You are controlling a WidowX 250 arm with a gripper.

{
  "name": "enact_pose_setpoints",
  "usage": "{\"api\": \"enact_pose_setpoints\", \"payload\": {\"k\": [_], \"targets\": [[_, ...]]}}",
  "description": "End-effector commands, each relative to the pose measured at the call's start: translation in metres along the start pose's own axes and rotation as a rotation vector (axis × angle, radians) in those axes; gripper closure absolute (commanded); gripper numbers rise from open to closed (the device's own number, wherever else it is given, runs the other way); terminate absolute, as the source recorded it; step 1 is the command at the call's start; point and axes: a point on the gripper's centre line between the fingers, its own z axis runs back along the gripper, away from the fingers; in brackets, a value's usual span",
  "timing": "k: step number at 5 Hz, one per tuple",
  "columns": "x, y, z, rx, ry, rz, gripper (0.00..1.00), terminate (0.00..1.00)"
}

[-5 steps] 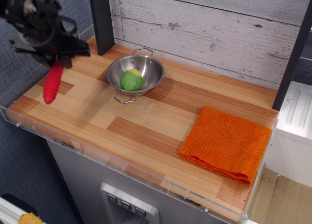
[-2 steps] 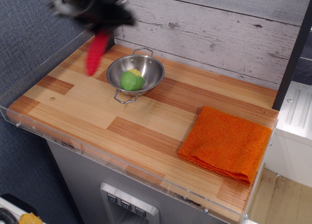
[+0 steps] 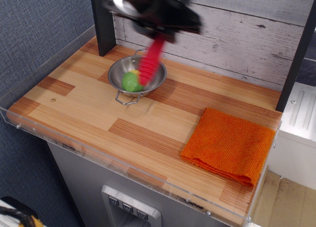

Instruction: Place the spatula on the orange coloured cloth which is far edge of the table.

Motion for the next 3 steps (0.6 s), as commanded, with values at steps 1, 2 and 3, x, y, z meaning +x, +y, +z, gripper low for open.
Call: {"api": "enact_pose_setpoints", "payload": {"k": [1,2,3], "targets": [[-0.028,-0.042,0.011,-0.086,0.024,-0.06,1.0,0.0],[-0.042,-0.044,0.006,-0.089,0.054,-0.056,1.0,0.0],[-0.055,-0.04,-0.007,-0.08,0.097,-0.068,1.0,0.0]]}}
